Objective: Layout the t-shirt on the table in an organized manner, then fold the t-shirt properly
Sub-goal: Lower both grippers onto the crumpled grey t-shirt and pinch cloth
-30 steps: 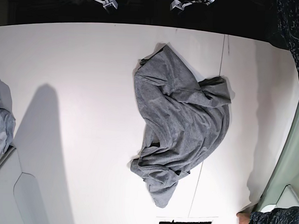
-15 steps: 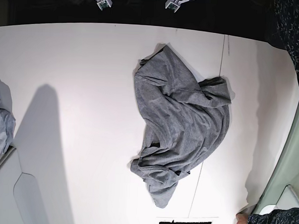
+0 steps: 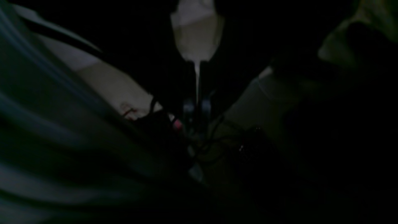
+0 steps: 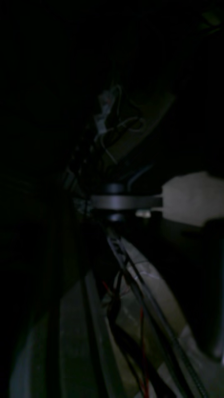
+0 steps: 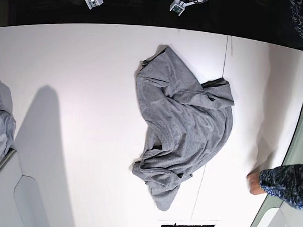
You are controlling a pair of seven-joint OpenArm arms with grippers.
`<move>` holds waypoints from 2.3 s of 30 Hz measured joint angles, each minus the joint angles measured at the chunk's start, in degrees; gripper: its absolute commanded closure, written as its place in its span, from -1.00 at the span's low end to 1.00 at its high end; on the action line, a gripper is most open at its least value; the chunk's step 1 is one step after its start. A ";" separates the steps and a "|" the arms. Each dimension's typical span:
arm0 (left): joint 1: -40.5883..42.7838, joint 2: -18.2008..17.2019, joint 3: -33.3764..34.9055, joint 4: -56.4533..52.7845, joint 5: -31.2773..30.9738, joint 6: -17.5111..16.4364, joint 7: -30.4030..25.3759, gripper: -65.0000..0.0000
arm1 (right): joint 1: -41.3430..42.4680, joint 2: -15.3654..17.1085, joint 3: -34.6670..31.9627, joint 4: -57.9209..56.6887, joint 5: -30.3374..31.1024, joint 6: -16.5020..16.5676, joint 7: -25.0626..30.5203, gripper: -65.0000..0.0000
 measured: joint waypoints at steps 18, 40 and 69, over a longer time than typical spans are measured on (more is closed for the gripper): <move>15.06 -1.97 -15.58 36.28 0.13 -3.76 6.16 1.00 | -18.47 10.10 0.44 36.81 5.77 1.86 -0.63 1.00; 29.20 -6.93 -15.74 66.47 1.46 -3.93 10.82 1.00 | -16.00 11.50 4.37 51.21 17.97 2.01 -2.60 1.00; -4.31 -16.06 -23.21 43.36 -6.58 -5.25 10.80 0.29 | 32.33 -10.91 2.91 13.03 21.68 1.77 -20.46 -0.06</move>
